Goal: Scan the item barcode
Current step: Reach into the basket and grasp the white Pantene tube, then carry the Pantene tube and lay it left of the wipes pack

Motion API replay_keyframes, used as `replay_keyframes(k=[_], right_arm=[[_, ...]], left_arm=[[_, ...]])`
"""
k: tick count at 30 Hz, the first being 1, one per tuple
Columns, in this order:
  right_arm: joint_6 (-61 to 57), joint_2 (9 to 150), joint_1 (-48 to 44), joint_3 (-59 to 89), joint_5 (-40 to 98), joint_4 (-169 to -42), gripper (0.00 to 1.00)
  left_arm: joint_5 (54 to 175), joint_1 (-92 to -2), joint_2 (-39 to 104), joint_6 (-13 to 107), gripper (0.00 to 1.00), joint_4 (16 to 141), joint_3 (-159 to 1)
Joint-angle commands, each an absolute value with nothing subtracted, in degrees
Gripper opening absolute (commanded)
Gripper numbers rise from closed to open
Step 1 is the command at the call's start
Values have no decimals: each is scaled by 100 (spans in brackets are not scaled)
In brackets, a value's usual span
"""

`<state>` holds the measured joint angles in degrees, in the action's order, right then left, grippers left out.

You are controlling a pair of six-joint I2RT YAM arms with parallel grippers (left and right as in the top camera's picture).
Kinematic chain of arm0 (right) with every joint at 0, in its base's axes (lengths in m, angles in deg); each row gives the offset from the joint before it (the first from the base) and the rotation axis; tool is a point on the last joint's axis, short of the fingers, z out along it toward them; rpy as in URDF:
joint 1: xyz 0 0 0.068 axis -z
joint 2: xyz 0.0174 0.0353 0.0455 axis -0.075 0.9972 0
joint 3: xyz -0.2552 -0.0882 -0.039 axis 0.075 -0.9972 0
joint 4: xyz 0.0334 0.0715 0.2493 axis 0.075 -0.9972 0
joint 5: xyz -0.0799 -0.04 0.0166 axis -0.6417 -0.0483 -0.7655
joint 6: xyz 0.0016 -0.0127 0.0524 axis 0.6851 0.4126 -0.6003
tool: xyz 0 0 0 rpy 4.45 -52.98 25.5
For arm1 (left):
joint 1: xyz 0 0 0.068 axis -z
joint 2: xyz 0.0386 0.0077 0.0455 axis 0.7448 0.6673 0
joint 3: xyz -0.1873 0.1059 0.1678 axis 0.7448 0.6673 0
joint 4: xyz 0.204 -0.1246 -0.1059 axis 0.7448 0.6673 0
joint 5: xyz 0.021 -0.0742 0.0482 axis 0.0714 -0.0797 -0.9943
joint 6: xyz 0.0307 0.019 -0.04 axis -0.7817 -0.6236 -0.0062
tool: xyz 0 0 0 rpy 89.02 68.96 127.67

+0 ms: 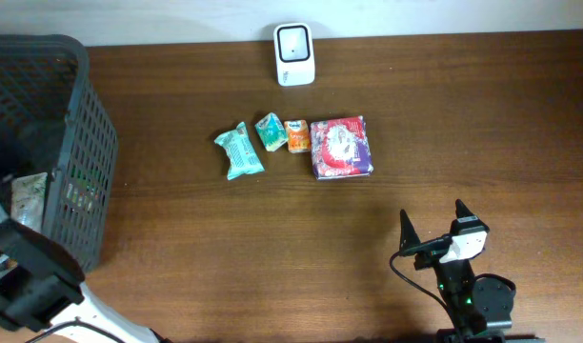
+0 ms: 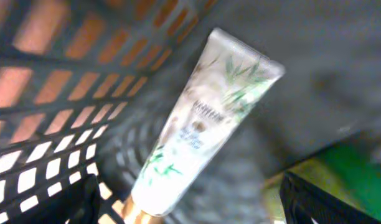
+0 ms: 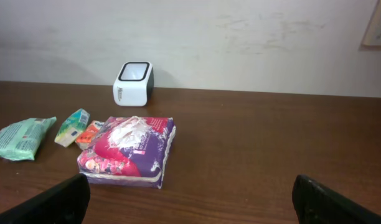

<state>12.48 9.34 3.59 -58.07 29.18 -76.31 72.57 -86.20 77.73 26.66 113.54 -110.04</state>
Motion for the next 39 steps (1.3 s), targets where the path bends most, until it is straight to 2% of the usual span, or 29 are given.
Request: replay_keyframes(k=[1,9,14,20,23,29,32,34,39], right_arm=[[1283,897,394,-5859,2951,-7633,99],[1283,897,394,-5859,2951,-7633,99],[1283,897,394,-5859,2951,-7633,99],[1283,897,394,-5859,2951,-7633,99],[1283,897,394,-5859,2951,-7633,99],[1283,897,394,-5859,2951,-7633,99],[1281,897,394,-5859,2951,-7633,99],[1283,897,394,-5859,2951,-7633,99],[1283,897,394,-5859,2951,-7633,99]], left_arm=[[7360,-8837,7731,1411,87,10913,-10257],[7358,-8892,7731,576,84,9914,-8764],[7323,-8898,7734,561,83,9409,-8407],[7896,-8898,7742,566,43,9287,-8353],[8219,-8898,7738,832,31,9191,-8407],[9321,-8898,7508,1790,22,9556,-9463],[10164,-8898,7119,2292,6,9715,-10480],[10765,-8898,6851,2554,0,9704,-11019],[11904,-8881,6075,3234,0,9508,-12123]])
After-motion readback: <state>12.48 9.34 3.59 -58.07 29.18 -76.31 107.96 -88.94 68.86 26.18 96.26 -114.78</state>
